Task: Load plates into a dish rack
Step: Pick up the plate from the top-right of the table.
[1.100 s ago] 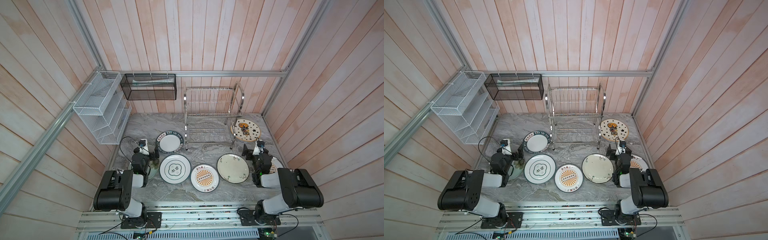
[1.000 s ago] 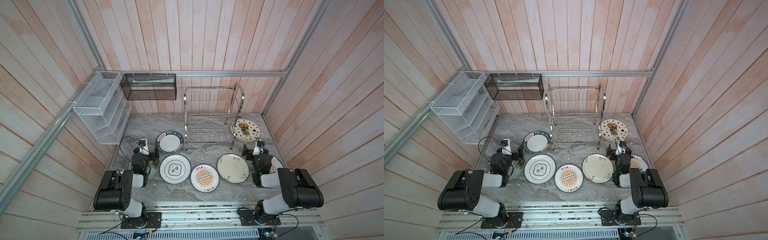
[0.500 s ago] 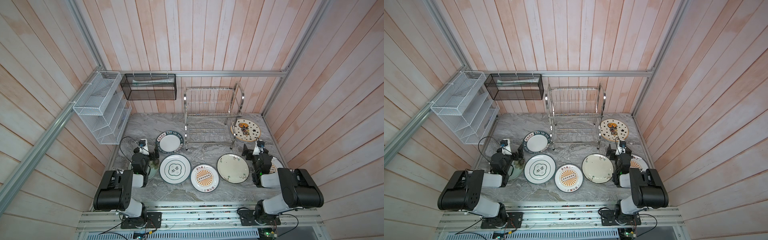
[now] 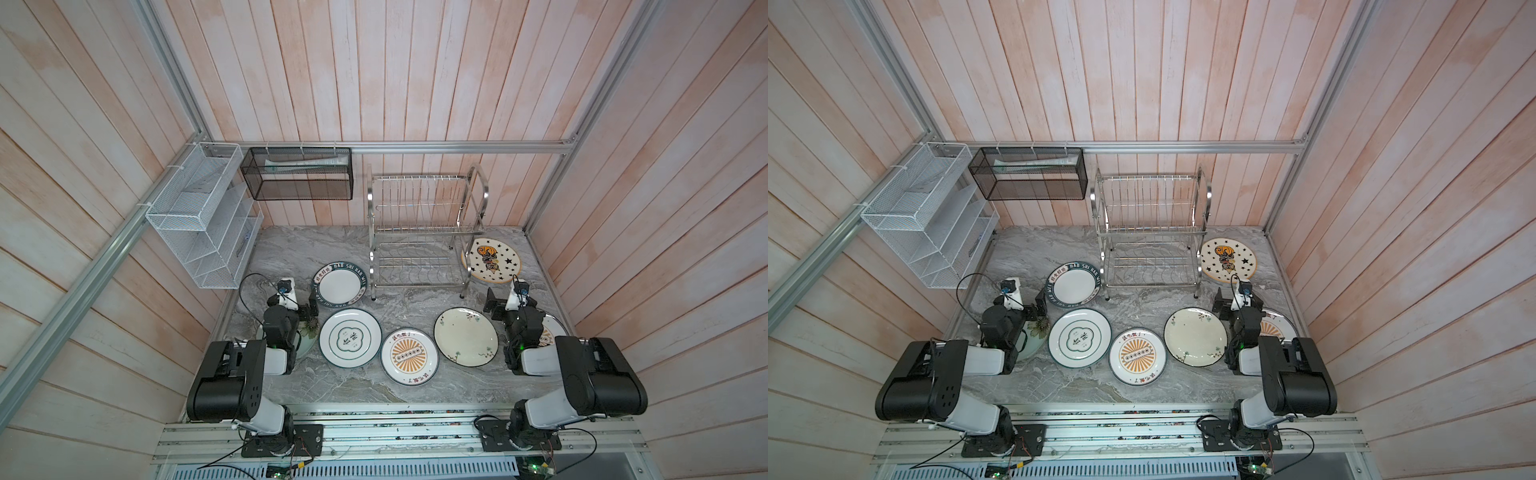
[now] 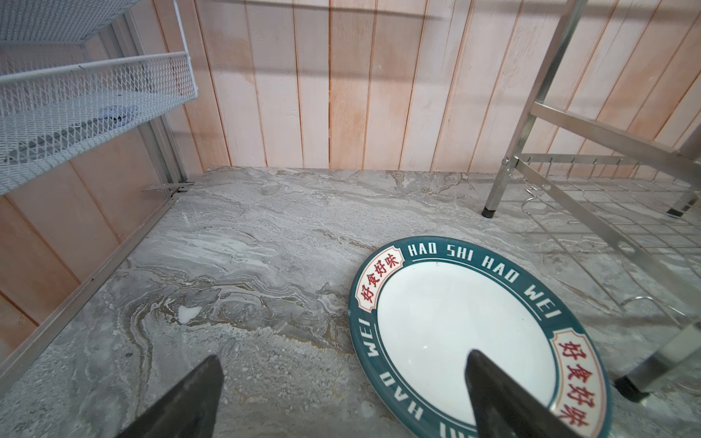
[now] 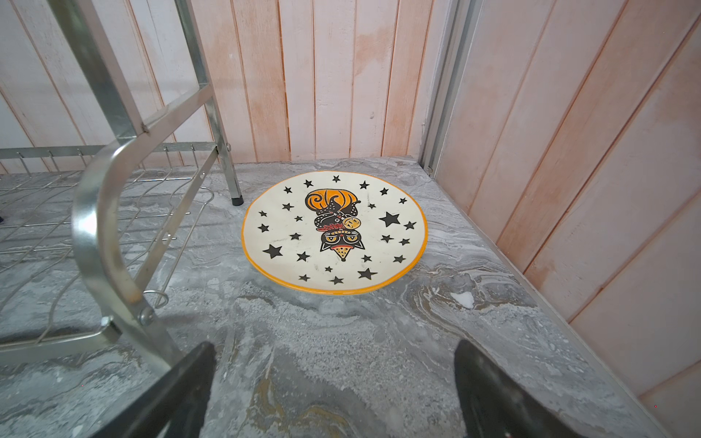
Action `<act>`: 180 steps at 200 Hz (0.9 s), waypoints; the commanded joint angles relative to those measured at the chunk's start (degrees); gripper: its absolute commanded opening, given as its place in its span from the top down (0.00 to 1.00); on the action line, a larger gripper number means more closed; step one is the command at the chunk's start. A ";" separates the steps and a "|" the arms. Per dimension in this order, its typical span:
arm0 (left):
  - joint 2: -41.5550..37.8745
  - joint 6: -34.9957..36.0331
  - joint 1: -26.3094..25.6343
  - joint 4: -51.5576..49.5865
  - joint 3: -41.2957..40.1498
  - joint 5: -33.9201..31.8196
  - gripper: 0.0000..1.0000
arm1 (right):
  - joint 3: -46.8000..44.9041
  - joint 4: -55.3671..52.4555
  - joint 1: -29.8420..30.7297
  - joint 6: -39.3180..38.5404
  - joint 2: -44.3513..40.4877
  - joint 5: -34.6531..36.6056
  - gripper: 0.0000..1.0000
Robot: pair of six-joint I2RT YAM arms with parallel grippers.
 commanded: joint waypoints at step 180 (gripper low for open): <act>-20.88 -0.73 -5.62 -22.92 7.24 -9.66 0.00 | 11.57 -39.41 0.36 10.24 -39.63 5.97 0.02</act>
